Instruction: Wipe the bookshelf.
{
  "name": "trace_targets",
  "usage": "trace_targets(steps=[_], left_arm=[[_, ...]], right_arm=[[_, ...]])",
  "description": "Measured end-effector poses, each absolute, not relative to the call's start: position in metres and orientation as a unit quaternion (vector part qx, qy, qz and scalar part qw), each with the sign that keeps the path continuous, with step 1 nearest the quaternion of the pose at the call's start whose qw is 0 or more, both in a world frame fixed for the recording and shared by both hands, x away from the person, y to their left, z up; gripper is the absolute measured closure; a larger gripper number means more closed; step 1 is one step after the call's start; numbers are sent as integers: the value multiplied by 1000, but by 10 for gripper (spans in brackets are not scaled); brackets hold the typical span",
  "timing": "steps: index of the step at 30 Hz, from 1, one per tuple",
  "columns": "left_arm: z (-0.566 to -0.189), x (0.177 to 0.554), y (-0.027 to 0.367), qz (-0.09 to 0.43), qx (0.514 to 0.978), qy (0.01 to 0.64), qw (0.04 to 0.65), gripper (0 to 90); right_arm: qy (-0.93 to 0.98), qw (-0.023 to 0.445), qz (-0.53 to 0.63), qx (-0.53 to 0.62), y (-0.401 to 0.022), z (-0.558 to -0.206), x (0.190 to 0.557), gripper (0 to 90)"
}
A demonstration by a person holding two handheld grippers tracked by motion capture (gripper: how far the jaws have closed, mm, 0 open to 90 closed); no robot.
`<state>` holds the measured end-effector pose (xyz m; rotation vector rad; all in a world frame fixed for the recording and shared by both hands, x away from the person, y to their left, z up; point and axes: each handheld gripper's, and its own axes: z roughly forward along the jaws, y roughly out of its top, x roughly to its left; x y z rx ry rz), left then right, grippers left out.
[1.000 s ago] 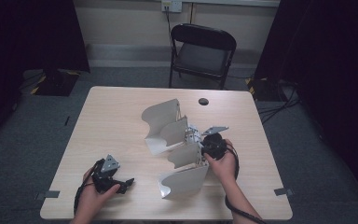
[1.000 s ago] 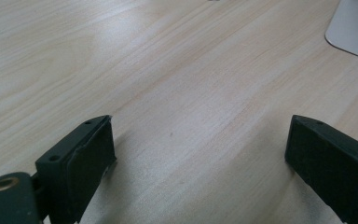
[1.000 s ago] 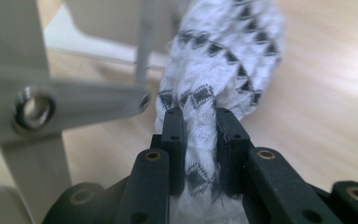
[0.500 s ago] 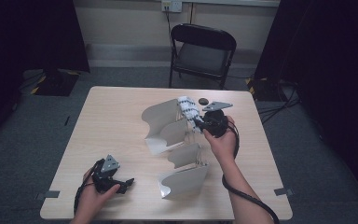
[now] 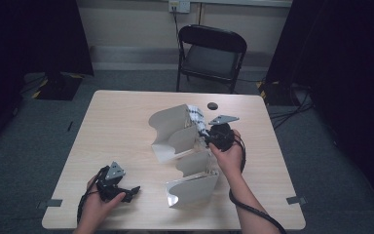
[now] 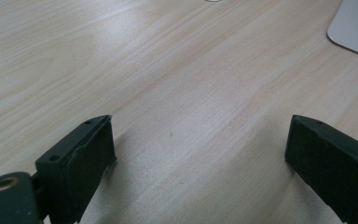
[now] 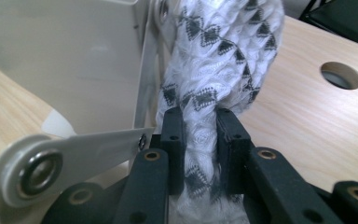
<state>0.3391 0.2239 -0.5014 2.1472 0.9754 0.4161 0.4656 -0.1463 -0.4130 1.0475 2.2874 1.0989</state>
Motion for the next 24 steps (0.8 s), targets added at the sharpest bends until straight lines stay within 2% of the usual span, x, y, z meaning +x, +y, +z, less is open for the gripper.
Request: trace_targets(steps=[12,24], left_arm=[[-501,339,224,163,836,378,364,79],[-501,339,224,161,835,379,365,79]], right_arm=[[796,228,391,403,-164,-392,461,757],[793,227,380,418,-157,-395,468,757]])
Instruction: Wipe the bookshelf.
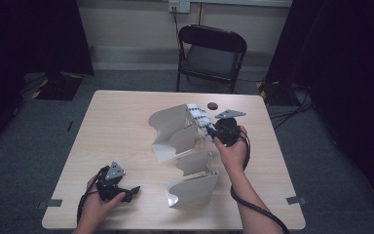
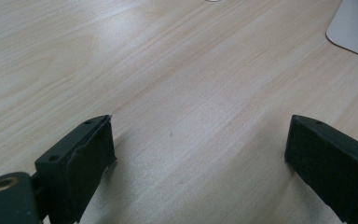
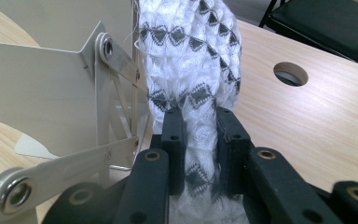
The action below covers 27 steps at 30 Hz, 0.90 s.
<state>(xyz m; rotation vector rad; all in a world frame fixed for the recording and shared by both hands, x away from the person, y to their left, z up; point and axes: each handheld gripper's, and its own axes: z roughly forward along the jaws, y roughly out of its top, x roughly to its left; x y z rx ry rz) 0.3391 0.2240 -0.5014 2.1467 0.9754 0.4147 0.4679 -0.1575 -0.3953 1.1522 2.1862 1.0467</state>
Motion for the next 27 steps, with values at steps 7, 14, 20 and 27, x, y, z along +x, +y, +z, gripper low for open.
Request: trace_targets(steps=[7,14,20,27], left_arm=[[-501,339,224,161,835,379,364,79],[-501,339,224,161,835,379,365,79],[-501,339,224,161,835,379,365,79],[-501,339,224,162,835,379,365,80]], right_arm=[[777,218,400,435,-168,-393,467,758],[784,227,393,424,-164,-385,465,759],[781,236,394,424,-165,-378,460,759],[779,245,382,432,-181,-380,457,759]])
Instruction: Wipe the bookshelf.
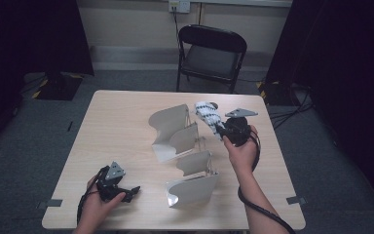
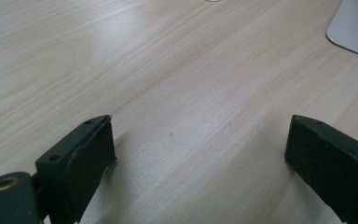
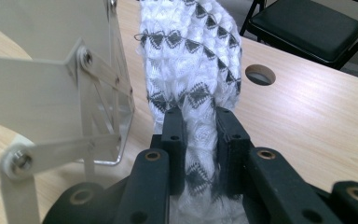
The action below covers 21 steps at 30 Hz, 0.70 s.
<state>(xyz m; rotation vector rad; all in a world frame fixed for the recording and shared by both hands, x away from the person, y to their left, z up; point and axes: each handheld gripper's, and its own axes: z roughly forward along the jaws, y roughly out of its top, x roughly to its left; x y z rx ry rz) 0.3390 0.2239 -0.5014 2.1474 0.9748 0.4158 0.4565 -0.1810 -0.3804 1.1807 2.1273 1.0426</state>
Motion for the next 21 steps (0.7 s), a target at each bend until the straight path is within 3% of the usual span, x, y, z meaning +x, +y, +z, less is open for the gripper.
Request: trace_targets(steps=[12,21], left_arm=[[-501,339,224,162,835,379,365,80],[-501,339,224,162,835,379,365,80]], right_arm=[[827,181,360,392,-148,-434,457,759],[834,153,348,400,-169,-470,439,755]])
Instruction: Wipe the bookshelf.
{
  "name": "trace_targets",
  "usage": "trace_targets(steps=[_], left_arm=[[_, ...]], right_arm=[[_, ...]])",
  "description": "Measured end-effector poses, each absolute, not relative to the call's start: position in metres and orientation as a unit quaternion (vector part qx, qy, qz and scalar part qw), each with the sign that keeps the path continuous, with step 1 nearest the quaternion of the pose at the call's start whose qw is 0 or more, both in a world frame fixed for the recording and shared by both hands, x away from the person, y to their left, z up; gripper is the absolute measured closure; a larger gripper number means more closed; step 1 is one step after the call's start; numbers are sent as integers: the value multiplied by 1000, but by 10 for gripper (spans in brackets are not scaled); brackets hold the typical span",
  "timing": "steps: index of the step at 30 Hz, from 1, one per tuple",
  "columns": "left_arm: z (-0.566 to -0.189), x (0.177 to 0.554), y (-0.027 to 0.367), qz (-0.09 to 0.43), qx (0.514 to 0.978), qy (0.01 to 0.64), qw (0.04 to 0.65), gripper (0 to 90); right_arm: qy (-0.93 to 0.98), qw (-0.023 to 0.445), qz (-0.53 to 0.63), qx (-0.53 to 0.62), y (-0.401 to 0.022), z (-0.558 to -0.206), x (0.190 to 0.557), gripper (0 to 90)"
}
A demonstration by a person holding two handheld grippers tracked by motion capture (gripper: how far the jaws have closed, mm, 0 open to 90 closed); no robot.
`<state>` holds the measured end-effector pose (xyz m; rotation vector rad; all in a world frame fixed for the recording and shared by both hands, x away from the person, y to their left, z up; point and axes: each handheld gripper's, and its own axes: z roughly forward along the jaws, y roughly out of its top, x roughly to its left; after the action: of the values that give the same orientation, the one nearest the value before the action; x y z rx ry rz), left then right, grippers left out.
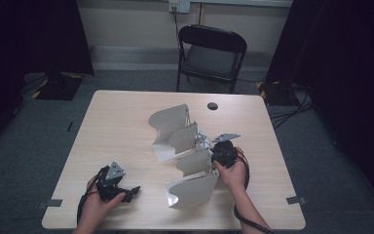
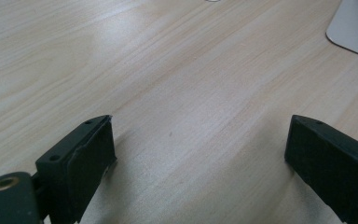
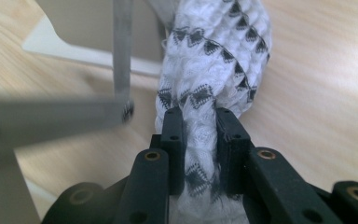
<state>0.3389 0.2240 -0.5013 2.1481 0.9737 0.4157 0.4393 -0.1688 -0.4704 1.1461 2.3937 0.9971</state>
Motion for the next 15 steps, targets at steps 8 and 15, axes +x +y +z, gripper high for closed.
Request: trace_targets(steps=[8,15], left_arm=[[-501,339,224,161,835,379,365,80],[-501,339,224,162,835,379,365,80]], right_arm=[[802,189,344,450,-203,-470,432,750],[801,196,333,457,-212,-475,432,715]])
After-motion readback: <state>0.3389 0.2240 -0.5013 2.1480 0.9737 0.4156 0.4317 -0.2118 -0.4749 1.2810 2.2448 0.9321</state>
